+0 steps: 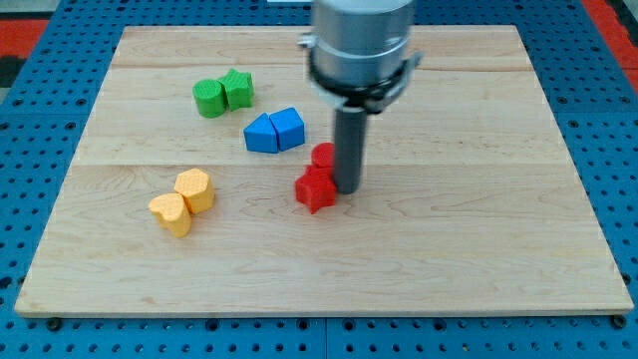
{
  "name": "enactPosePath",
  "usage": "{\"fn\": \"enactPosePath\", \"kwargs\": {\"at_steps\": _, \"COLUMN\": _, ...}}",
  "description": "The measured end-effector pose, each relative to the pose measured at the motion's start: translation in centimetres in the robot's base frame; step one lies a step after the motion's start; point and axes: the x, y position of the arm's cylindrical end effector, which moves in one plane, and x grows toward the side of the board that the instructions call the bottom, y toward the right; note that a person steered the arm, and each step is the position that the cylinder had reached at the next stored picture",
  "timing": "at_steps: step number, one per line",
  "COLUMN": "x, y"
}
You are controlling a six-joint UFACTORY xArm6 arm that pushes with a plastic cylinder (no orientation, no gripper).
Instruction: Push the red circle into the red star
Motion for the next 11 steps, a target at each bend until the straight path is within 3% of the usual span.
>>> {"fn": "enactPosePath", "kwargs": {"at_steps": 2, "x": 2.4, "y": -4.0}}
{"fn": "enactPosePath", "kwargs": {"at_steps": 3, "x": 2.2, "y": 0.6}}
{"fn": "enactPosePath", "kwargs": {"at_steps": 4, "x": -3.3, "y": 4.1}}
{"fn": "enactPosePath", "kwargs": {"at_steps": 5, "x": -8.3, "y": 4.1}}
{"fn": "enactPosePath", "kwargs": {"at_steps": 6, "x": -3.6, "y": 0.7}}
{"fn": "enactPosePath", "kwargs": {"at_steps": 7, "x": -1.9, "y": -0.1}}
{"fn": "enactPosePath", "kwargs": {"at_steps": 9, "x": -1.9, "y": -5.3}}
{"fn": "enactPosePath", "kwargs": {"at_steps": 11, "x": -0.6, "y": -0.3}}
